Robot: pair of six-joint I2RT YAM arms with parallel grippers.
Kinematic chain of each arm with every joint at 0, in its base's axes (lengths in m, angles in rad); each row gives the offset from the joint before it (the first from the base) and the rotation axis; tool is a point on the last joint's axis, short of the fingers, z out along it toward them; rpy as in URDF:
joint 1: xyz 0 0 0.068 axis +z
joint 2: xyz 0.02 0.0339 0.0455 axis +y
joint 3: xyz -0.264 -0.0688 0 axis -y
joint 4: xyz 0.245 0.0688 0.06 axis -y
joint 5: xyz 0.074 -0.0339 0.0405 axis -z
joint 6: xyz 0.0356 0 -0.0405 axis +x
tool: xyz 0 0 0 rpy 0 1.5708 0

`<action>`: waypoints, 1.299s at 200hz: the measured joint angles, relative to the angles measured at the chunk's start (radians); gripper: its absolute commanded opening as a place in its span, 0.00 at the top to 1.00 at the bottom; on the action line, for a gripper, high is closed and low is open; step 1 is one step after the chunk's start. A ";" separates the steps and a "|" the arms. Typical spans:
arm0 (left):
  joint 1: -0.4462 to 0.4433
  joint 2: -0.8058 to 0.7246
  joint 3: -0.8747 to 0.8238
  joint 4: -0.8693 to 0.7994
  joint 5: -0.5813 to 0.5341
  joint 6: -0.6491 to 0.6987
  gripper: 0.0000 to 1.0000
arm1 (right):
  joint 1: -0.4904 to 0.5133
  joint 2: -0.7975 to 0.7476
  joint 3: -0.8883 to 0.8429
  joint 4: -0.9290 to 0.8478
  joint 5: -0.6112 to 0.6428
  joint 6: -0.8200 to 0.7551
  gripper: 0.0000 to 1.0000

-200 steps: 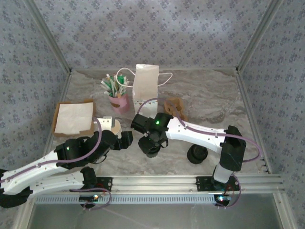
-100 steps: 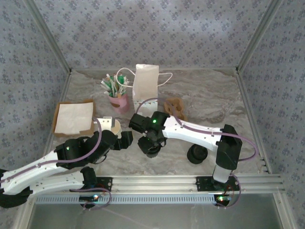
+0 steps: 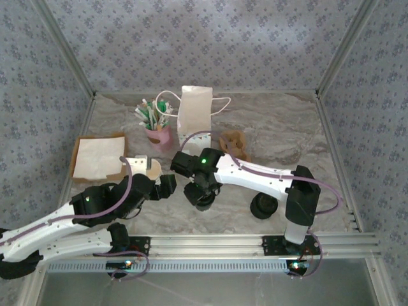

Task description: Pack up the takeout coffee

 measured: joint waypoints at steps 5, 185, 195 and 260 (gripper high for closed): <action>0.000 -0.001 -0.001 0.000 0.000 0.000 0.01 | 0.000 0.002 0.001 -0.002 0.000 0.000 0.28; 0.000 -0.013 -0.016 0.004 0.000 0.000 0.01 | -0.015 0.018 -0.019 0.025 -0.030 -0.034 0.27; 0.000 -0.011 -0.016 0.007 0.000 0.000 0.01 | -0.015 0.022 -0.023 0.029 -0.031 -0.038 0.27; 0.000 -0.011 -0.016 0.019 0.000 0.001 0.01 | -0.015 0.016 -0.047 0.048 -0.026 -0.046 0.24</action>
